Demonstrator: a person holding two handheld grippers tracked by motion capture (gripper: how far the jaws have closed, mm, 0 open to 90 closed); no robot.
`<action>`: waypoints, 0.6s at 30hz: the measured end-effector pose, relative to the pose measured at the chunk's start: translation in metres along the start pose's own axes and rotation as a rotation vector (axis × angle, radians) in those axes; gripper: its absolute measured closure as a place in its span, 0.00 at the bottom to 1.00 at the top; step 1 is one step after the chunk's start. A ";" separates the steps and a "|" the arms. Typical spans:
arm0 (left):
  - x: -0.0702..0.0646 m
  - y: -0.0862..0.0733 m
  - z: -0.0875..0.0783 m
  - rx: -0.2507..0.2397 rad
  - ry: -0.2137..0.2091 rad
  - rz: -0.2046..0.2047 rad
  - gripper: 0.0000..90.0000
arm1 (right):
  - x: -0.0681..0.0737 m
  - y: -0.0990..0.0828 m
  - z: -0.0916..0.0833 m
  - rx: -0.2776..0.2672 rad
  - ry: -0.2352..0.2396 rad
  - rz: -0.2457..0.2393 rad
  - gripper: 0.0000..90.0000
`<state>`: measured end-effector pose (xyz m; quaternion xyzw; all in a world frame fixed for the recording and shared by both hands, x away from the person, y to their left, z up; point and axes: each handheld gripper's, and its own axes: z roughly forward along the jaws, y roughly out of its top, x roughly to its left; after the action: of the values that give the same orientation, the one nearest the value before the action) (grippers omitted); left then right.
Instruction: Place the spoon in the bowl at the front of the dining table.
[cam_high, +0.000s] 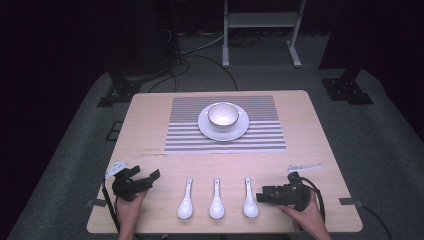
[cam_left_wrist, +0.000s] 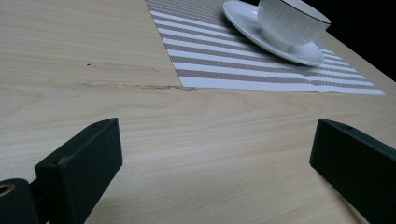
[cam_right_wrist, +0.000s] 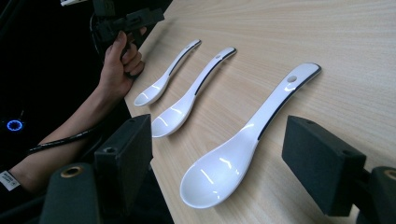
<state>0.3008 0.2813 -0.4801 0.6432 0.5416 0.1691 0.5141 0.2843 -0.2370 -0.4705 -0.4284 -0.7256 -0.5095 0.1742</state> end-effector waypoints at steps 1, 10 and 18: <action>0.000 0.000 0.000 0.000 -0.001 0.001 0.01 | 0.000 0.001 0.001 0.002 0.000 0.000 0.26; 0.000 0.000 0.000 0.000 -0.002 0.002 0.01 | 0.001 0.005 0.007 0.011 -0.006 -0.004 0.26; 0.000 0.000 0.000 0.000 -0.002 0.002 0.01 | 0.000 0.010 0.013 0.022 -0.025 0.005 0.26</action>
<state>0.3007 0.2813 -0.4801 0.6440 0.5406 0.1689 0.5143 0.2945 -0.2244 -0.4702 -0.4346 -0.7321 -0.4958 0.1710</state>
